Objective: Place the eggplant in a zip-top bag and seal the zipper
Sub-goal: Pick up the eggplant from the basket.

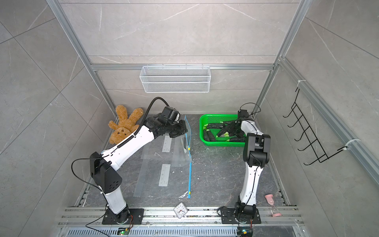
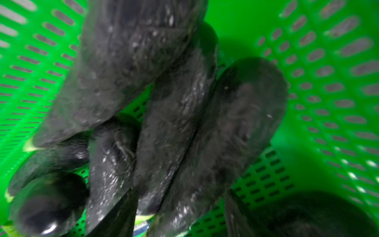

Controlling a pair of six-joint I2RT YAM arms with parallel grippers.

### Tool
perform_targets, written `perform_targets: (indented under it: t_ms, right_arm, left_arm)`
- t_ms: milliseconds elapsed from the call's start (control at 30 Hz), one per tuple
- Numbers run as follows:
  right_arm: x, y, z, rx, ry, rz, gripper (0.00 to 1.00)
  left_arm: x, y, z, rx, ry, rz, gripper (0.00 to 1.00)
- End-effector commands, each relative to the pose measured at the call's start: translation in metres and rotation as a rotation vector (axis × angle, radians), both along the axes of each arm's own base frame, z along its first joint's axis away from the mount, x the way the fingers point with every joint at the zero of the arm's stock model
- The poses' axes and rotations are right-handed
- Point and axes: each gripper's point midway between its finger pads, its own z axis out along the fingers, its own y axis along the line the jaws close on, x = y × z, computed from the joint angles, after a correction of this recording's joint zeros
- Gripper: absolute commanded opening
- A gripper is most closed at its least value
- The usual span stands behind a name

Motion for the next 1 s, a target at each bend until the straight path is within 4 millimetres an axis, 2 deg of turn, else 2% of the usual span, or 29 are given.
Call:
perform_targets:
  t_ms: [0, 167, 333, 400, 733, 967]
  right_arm:
    - [-0.012, -0.001, -0.025, 0.005, 0.071, -0.021, 0.66]
    - [-0.016, -0.002, -0.016, -0.012, 0.028, -0.019, 0.56]
    - [-0.019, -0.001, 0.010, -0.022, -0.042, -0.008, 0.34]
    - [-0.019, -0.001, 0.021, -0.027, -0.065, -0.002, 0.30]
    - [-0.029, 0.003, 0.060, -0.034, -0.144, 0.026, 0.25]
    - [-0.035, 0.008, 0.072, -0.023, -0.179, 0.049, 0.25]
  left_arm:
    - [0.002, -0.001, 0.018, -0.046, -0.039, -0.009, 0.00]
    - [0.003, -0.001, 0.017, -0.046, -0.039, -0.007, 0.00]
    - [0.003, -0.003, 0.018, -0.046, -0.037, -0.010, 0.00]
    - [0.003, -0.002, 0.018, -0.046, -0.036, -0.009, 0.00]
    - [0.001, 0.002, 0.021, -0.044, -0.045, -0.001, 0.00]
    - [0.000, 0.002, 0.019, -0.046, -0.042, -0.006, 0.00]
